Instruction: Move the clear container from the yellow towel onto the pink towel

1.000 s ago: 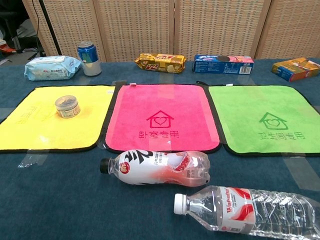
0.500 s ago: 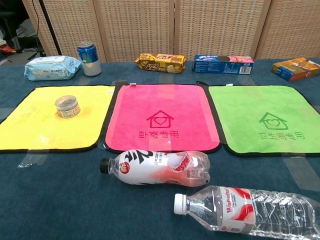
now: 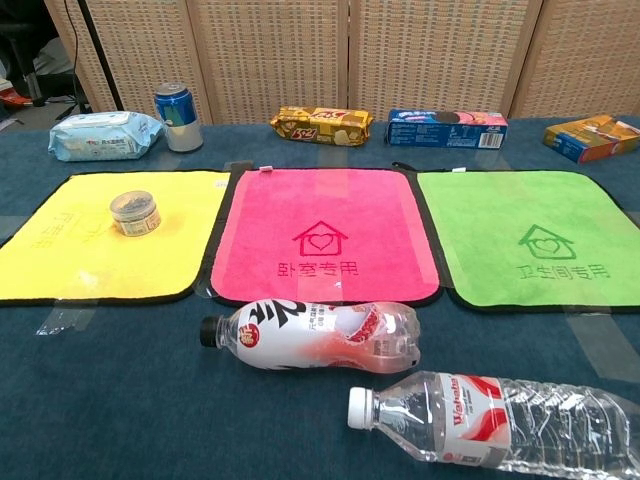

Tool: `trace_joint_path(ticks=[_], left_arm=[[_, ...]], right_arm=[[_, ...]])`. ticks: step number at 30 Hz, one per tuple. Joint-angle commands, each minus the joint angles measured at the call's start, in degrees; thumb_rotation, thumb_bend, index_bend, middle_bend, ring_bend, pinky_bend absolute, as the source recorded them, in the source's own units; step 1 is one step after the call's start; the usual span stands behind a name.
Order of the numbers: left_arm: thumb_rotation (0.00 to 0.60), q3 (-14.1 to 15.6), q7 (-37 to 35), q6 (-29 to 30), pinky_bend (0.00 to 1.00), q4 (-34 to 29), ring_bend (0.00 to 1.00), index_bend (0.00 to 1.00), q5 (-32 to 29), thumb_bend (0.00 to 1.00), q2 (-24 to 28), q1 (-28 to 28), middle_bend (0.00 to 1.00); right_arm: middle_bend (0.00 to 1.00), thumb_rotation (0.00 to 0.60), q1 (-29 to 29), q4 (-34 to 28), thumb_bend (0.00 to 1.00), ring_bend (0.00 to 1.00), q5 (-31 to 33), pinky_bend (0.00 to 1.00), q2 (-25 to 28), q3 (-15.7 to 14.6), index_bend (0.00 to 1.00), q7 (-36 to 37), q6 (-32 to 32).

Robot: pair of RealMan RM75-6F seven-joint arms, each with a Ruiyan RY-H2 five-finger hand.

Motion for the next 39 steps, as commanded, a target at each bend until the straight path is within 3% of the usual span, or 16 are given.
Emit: trace_joint_path(ticks=[1, 11, 14, 20, 26, 39], left_arm=[[0.6, -4.5, -18.7, -14.3, 0.0, 4.6, 0.0, 0.0, -3.1, 0.17, 2.4, -5.7, 0.0], [0.6, -7.2, -28.0, -23.7, 0.0, 12.4, 0.0, 0.0, -3.4, 0.17, 0.6, -9.7, 0.0], [0.6, -9.2, -32.8, -28.6, 0.0, 16.8, 0.0, 0.0, -3.8, 0.17, -2.2, -12.3, 0.0], [0.6, -11.2, -37.6, -32.7, 0.0, 21.5, 0.0, 0.0, -1.8, 0.17, -5.9, -13.9, 0.0], [0.6, -12.6, -39.5, -36.0, 0.0, 26.0, 0.0, 0.0, -0.3, 0.17, -10.0, -15.9, 0.0], [0.6, -16.3, -38.4, -41.9, 0.0, 28.3, 0.0, 0.0, -2.0, 0.17, -14.7, -18.8, 0.0]], right_arm=[[0.0, 0.6, 0.0, 0.0, 0.12, 0.0, 0.0, 0.0, 0.0, 0.0, 0.03, 0.1, -0.1], [0.0, 0.6, 0.2, 0.1, 0.13, 0.0, 0.0, 0.0, -0.1, -0.3, 0.03, 0.1, -0.7], [0.0, 0.6, 0.3, -0.1, 0.12, 0.0, 0.0, 0.0, -0.2, -0.4, 0.03, 0.0, -0.9], [0.0, 0.6, 0.6, -0.2, 0.12, 0.0, 0.1, 0.0, -0.3, -0.7, 0.03, 0.3, -2.1], [0.0, 0.6, 0.8, -0.1, 0.12, 0.0, -0.1, 0.0, -0.6, -1.0, 0.03, 0.1, -2.6], [0.0, 0.6, 1.2, 0.4, 0.12, 0.0, -0.2, 0.0, -1.2, -1.4, 0.03, 0.1, -3.6]])
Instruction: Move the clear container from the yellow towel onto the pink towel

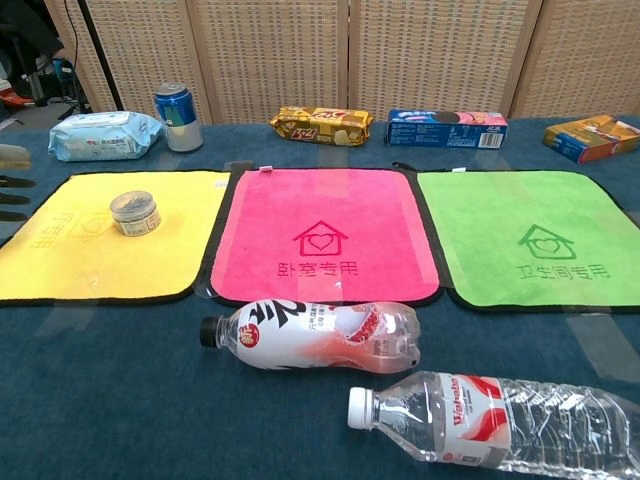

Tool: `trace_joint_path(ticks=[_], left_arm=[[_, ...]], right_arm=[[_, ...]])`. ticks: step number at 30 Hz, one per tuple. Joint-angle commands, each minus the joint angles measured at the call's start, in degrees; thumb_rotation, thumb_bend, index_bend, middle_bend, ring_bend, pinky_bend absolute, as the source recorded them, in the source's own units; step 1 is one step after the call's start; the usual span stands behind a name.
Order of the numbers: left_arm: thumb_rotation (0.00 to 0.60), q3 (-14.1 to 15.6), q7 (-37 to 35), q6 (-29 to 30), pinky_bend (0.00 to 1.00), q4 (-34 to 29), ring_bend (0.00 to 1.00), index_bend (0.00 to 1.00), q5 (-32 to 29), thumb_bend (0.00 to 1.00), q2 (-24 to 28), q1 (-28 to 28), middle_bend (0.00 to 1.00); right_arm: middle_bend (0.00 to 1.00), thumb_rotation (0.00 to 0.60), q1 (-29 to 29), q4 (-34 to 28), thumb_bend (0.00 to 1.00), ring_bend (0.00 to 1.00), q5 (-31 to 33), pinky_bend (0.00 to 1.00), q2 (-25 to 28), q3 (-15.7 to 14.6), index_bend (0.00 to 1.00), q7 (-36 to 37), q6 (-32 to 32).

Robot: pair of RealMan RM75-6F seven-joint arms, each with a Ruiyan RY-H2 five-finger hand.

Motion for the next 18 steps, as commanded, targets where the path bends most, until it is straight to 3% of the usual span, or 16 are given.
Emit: trace_joint_path(ticks=[1, 18], left_arm=[[0.6, -1.4, 1.1, -1.2, 0.0, 0.3, 0.0, 0.0, -0.8, 0.17, -1.1, -0.5, 0.0], [0.6, -7.9, 10.5, -5.6, 0.0, 0.6, 0.0, 0.0, -6.0, 0.17, -5.4, 1.0, 0.0]], right_arm=[[0.0, 0.6, 0.0, 0.1, 0.12, 0.0, 0.0, 0.0, 0.0, 0.0, 0.03, 0.0, 0.0], [0.0, 0.6, 0.1, 0.1, 0.12, 0.0, -0.3, 0.0, -0.1, -0.3, 0.03, 0.3, -0.1]])
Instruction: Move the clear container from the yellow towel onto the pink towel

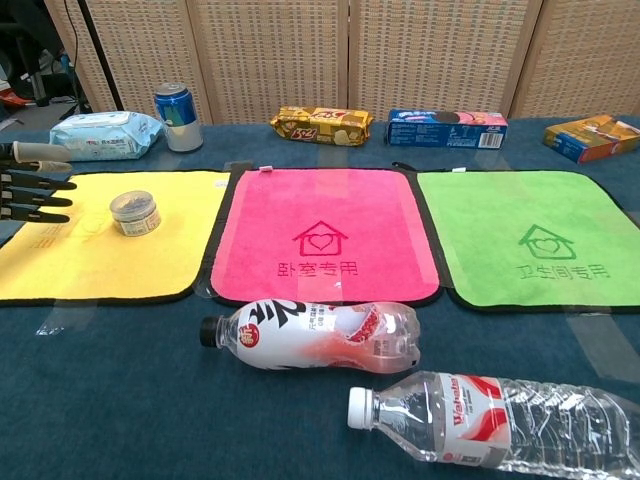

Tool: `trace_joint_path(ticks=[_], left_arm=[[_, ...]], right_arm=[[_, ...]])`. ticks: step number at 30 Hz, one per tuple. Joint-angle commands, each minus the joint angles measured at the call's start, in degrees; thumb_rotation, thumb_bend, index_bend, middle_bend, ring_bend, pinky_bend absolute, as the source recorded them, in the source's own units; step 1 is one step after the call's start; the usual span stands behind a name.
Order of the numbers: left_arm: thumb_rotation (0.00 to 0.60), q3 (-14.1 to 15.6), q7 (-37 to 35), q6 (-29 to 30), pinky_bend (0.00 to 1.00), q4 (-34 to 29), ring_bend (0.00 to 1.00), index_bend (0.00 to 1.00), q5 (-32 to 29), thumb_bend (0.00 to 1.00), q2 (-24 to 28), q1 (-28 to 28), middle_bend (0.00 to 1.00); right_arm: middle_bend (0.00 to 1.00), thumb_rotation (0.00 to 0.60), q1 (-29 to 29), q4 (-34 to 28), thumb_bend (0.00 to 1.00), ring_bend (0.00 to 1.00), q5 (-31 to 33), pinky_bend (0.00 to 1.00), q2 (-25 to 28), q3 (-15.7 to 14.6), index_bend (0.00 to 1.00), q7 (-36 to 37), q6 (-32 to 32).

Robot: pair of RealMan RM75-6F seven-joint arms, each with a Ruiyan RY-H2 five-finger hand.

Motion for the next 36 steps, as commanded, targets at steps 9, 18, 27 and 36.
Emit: trace_joint_path(ticks=[9, 18, 27, 36], left_arm=[[0.6, -3.5, 8.1, -2.2, 0.0, 2.4, 0.0, 0.0, -3.7, 0.18, -4.3, 0.8, 0.0], [0.6, -6.2, 13.8, -2.0, 0.0, 2.7, 0.0, 0.0, -5.9, 0.18, -6.4, 1.8, 0.0], [0.6, -8.1, 19.2, -2.3, 0.0, 3.5, 0.0, 0.0, -8.4, 0.18, -8.9, 2.2, 0.0], [0.6, -10.1, 23.7, -2.8, 0.0, 2.7, 0.0, 0.0, -10.6, 0.18, -10.6, 2.0, 0.0]], right_arm=[[0.0, 0.6, 0.2, 0.1, 0.12, 0.0, -0.1, 0.0, -0.2, -0.3, 0.03, 0.0, -0.6], [0.0, 0.6, 0.3, 0.1, 0.11, 0.0, -0.2, 0.0, -0.3, -0.5, 0.03, -0.1, -0.8], [0.0, 0.6, 0.6, 0.2, 0.11, 0.0, -0.1, 0.0, -0.8, -0.7, 0.03, -0.7, -1.5], [0.0, 0.6, 0.7, 0.3, 0.11, 0.0, -0.3, 0.0, -1.1, -1.0, 0.03, -1.1, -1.8]])
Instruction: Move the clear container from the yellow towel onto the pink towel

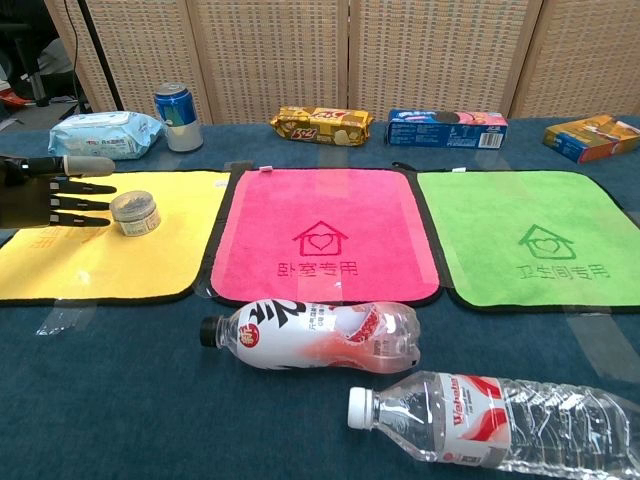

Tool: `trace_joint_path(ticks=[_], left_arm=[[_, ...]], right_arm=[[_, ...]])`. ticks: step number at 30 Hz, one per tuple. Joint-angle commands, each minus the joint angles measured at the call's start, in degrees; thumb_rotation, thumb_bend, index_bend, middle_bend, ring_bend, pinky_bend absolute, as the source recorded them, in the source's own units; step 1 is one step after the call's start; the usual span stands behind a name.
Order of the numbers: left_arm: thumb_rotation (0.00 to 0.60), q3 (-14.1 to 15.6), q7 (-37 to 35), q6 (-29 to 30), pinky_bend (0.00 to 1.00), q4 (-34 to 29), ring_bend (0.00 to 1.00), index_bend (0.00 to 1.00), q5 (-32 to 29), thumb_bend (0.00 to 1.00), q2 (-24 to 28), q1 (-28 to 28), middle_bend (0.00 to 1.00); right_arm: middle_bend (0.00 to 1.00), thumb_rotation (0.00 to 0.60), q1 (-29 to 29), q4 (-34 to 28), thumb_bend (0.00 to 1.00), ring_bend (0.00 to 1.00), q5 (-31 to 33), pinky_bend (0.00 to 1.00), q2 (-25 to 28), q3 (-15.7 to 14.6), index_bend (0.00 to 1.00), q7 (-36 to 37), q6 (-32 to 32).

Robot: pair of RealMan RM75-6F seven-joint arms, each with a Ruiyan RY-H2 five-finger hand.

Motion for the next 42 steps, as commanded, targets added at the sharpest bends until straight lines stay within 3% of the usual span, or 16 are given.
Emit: trace_joint_path(ticks=[1, 26, 42], left_arm=[[0.6, -0.6, 1.6, -0.1, 0.0, -0.7, 0.0, 0.0, -0.8, 0.18, -0.6, -0.1, 0.0], [0.6, -0.3, 8.6, 0.3, 0.0, -2.7, 0.0, 0.0, -5.3, 0.18, -2.3, -2.3, 0.0], [0.6, 1.6, 11.9, 2.1, 0.0, -5.0, 0.0, 0.0, -9.5, 0.18, -2.4, -4.6, 0.0]], right_arm=[[0.0, 0.6, 0.0, 0.0, 0.11, 0.0, 0.0, 0.0, 0.0, 0.0, 0.03, 0.0, 0.0], [0.0, 0.6, 0.3, 0.5, 0.11, 0.0, 0.2, 0.0, -0.4, -0.3, 0.03, -0.1, -0.9], [0.0, 0.6, 0.5, 0.5, 0.11, 0.0, 0.2, 0.0, -0.5, -0.4, 0.03, 0.1, -1.0]])
